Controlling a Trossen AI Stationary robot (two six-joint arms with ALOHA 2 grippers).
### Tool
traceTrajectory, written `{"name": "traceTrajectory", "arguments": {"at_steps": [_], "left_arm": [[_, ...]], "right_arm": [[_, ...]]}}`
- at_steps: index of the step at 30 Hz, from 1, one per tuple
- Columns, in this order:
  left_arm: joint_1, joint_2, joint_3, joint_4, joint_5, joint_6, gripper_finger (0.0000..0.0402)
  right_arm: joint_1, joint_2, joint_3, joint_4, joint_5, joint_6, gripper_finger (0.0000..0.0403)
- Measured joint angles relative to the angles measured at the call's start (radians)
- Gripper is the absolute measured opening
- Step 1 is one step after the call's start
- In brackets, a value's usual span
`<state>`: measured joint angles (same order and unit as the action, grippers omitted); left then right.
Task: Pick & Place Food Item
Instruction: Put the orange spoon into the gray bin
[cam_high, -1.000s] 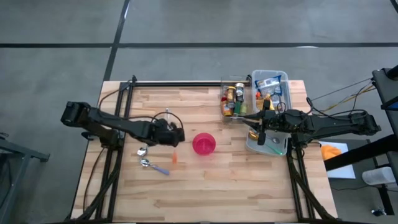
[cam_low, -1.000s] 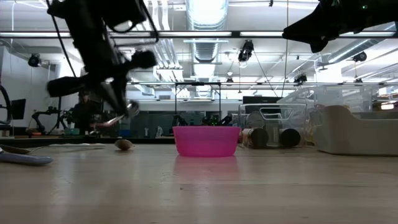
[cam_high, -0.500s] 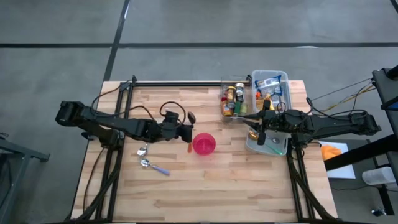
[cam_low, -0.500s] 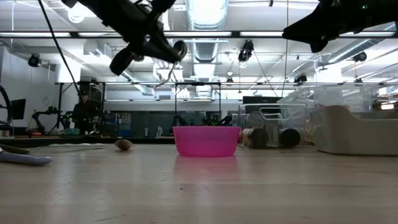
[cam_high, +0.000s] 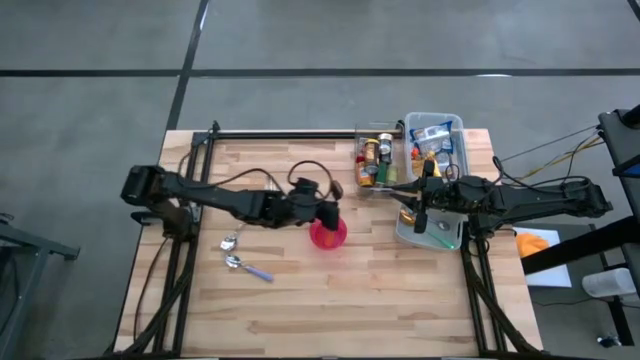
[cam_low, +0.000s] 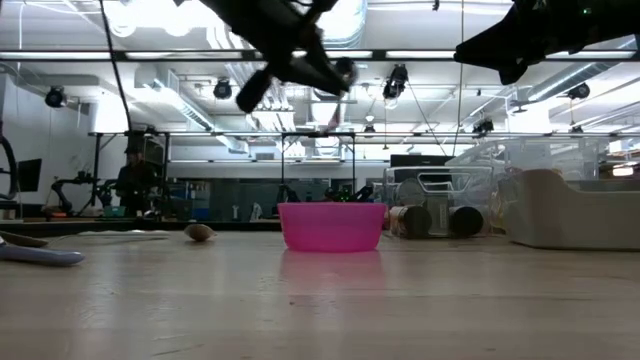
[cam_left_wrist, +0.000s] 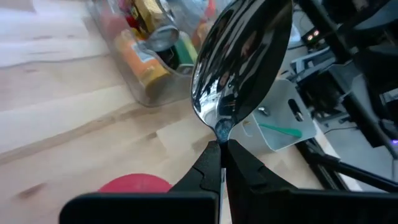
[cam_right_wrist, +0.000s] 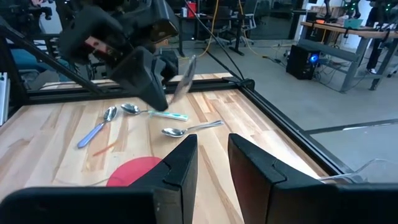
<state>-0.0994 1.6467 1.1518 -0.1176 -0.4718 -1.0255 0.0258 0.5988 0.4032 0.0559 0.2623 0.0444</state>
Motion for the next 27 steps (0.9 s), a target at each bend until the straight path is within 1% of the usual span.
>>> {"name": "traceTrajectory", "arguments": {"at_steps": [10,14,17,20,27], "left_arm": [[0.042,0.276,0.261,-0.006,0.086,-0.057,0.0001],[0.05,0.369,0.345,-0.002,0.127,-0.133,0.0001],[0.055,0.432,0.389,-0.006,0.181,-0.212,0.0001],[0.057,0.473,0.403,-0.009,0.223,-0.3,0.0001],[0.063,0.542,0.407,0.016,0.307,-0.371,0.0001]], "right_arm": [[0.0,0.0,0.0,0.001,0.0,0.0,0.0086],[-0.001,0.0,0.0,0.0,0.0,0.0,0.0086],[0.0,0.0,0.0,0.0,0.0,0.0,0.0086],[0.0,-0.001,0.0,0.0,0.0,0.0,0.0086],[0.0,0.0,0.0,0.001,0.0,0.0,0.0086]]}}
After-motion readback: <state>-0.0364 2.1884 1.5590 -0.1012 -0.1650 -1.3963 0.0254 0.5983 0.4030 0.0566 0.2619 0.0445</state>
